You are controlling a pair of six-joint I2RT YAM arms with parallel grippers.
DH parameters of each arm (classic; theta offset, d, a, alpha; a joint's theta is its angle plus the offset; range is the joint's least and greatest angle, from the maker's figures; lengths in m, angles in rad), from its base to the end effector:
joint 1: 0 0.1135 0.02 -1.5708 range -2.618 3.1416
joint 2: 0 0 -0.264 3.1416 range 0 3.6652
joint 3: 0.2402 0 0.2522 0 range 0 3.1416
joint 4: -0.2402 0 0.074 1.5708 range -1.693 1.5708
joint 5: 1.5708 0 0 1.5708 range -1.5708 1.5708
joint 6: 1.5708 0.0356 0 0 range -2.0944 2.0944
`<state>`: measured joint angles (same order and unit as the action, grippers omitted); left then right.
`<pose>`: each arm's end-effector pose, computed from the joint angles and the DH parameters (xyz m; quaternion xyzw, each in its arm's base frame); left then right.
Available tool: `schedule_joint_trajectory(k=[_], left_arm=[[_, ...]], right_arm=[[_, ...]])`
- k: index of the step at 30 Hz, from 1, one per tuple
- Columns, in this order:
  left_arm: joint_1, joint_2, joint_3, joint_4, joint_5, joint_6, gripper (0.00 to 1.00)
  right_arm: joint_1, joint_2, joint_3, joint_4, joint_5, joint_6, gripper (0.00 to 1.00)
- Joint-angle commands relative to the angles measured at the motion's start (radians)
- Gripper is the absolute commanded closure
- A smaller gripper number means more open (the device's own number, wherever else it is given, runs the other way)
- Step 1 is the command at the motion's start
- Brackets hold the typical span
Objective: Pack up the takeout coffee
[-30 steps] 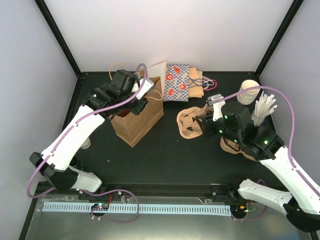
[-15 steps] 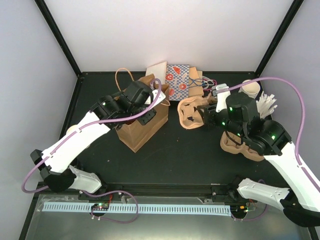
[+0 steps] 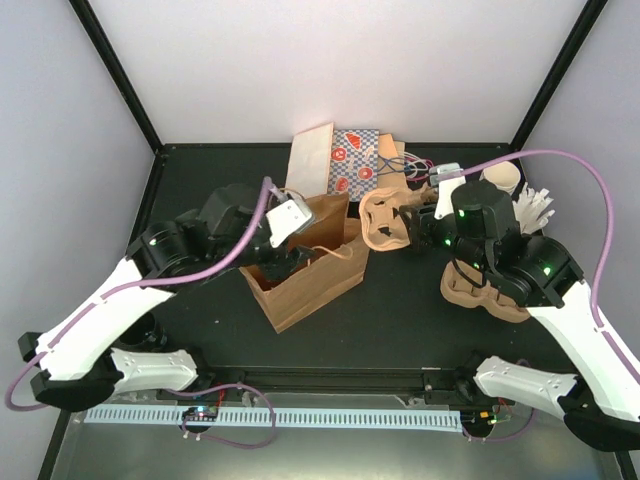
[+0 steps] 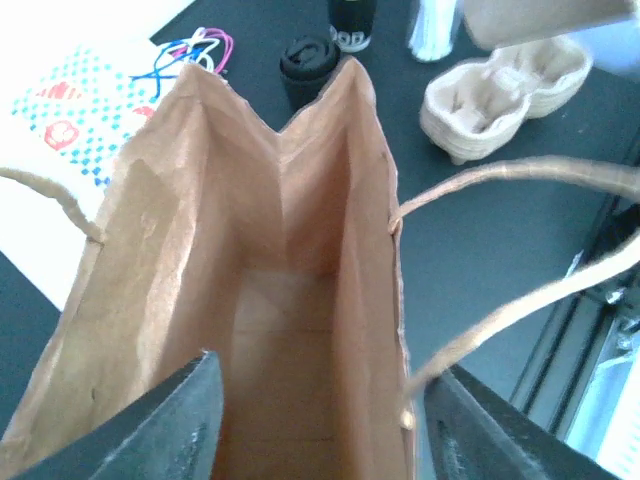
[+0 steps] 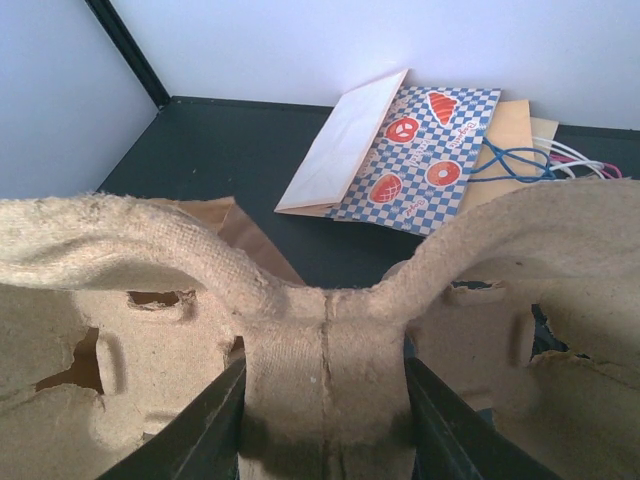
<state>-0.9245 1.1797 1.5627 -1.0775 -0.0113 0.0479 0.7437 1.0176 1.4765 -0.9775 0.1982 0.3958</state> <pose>0.1258 -0.1661 0.4346 0.4210 0.8017 -0.1754 0.3863 0.1291 0.1092 0.4464 -0.1000 0.8561 0.1975 0.4669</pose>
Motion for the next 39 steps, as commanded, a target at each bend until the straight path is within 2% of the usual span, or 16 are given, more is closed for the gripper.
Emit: schedule_joint_trajectory(k=[1,3,4,6,10,16,20,28,34,39], left_arm=[[-0.005,-0.076,0.011,0.047,0.043,-0.087,0.31],[-0.004,-0.108,0.033,0.045,0.036,-0.115,0.16],[-0.004,-0.12,0.05,0.035,0.029,-0.127,0.11],[-0.002,-0.133,0.091,0.003,-0.01,-0.154,0.09],[0.037,-0.145,0.172,-0.076,-0.181,-0.23,0.09],[0.377,-0.148,0.154,-0.129,-0.052,-0.192,0.09],[0.491,-0.134,0.102,-0.107,-0.037,-0.172,0.09],[0.532,-0.076,0.036,-0.037,0.04,-0.099,0.08],[0.53,-0.035,0.0,0.022,0.259,-0.01,0.1],[0.53,0.004,-0.027,0.052,0.261,0.038,0.11]], right_arm=[[-0.007,-0.021,-0.01,-0.001,0.034,0.003,0.62],[-0.006,-0.024,-0.011,-0.004,0.036,-0.002,0.62],[-0.007,-0.026,-0.014,-0.005,0.038,-0.004,0.62],[-0.007,-0.032,-0.02,-0.004,0.037,-0.009,0.62],[-0.007,-0.041,-0.029,0.004,0.034,-0.015,0.62],[-0.007,-0.054,-0.044,0.019,0.007,-0.02,0.62],[-0.006,-0.053,-0.055,0.022,-0.008,-0.019,0.62],[-0.006,-0.049,-0.067,0.023,-0.034,-0.033,0.62],[-0.007,-0.045,-0.061,0.026,-0.052,-0.04,0.62],[-0.007,-0.043,-0.05,0.03,-0.084,-0.054,0.62]])
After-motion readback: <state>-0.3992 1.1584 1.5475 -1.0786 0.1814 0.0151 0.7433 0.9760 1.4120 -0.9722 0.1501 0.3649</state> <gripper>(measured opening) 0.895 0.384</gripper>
